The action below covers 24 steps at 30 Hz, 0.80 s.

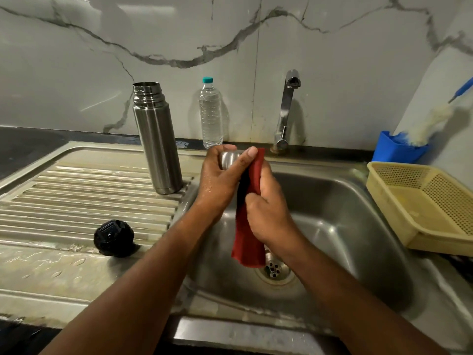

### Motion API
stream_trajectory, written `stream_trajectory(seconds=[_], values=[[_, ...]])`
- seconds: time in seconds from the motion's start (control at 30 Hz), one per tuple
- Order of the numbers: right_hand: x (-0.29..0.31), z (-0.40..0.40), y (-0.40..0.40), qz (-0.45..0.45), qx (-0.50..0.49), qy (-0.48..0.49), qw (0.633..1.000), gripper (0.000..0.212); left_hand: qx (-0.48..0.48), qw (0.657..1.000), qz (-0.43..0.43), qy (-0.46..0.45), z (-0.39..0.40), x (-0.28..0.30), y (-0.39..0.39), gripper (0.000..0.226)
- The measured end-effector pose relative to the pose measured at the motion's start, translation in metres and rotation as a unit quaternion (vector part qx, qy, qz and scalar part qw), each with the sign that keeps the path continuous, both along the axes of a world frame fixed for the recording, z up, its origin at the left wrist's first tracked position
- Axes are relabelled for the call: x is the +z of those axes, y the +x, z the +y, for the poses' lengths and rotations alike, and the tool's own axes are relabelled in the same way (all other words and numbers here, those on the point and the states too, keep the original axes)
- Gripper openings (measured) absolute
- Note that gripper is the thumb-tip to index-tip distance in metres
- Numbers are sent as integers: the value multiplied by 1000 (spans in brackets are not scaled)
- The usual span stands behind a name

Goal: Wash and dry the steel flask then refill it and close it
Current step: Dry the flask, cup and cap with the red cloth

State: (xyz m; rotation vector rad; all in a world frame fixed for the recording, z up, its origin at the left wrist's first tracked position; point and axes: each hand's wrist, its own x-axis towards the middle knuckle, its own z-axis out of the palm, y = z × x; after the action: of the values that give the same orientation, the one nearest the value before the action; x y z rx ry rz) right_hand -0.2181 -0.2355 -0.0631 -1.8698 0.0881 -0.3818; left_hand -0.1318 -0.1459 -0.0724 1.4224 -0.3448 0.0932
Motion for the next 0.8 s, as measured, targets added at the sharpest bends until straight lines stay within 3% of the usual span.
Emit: stream_trajectory(seconds=[0.07,0.13,0.27,0.33,0.4,0.47,0.57,0.7,0.8], values=[[0,0,-2,11,7,-16,1000,83,52,998,-19,23,6,-1,4,77],[-2,-1,-4,19,12,-30,999,86,72,997,-17,1,6,-1,5,61],[0,-9,1,2,-38,4,999,70,3,998,-53,16,-17,-1,-13,32],[2,-15,4,7,-58,48,997,54,-31,997,-62,30,-27,-2,-22,37],[5,-12,1,4,-51,31,998,63,-15,999,-40,33,-24,-1,-19,45],[7,-2,-6,-8,-17,-14,1000,78,14,1000,-17,8,-12,6,-15,36],[7,2,-7,-16,-1,-32,999,83,15,1000,2,-22,-9,9,-14,45],[5,-18,5,-11,-42,79,996,61,0,999,-4,-45,-25,7,-21,47],[4,-15,0,-28,-23,-2,999,74,20,998,23,-56,-19,6,-14,39]])
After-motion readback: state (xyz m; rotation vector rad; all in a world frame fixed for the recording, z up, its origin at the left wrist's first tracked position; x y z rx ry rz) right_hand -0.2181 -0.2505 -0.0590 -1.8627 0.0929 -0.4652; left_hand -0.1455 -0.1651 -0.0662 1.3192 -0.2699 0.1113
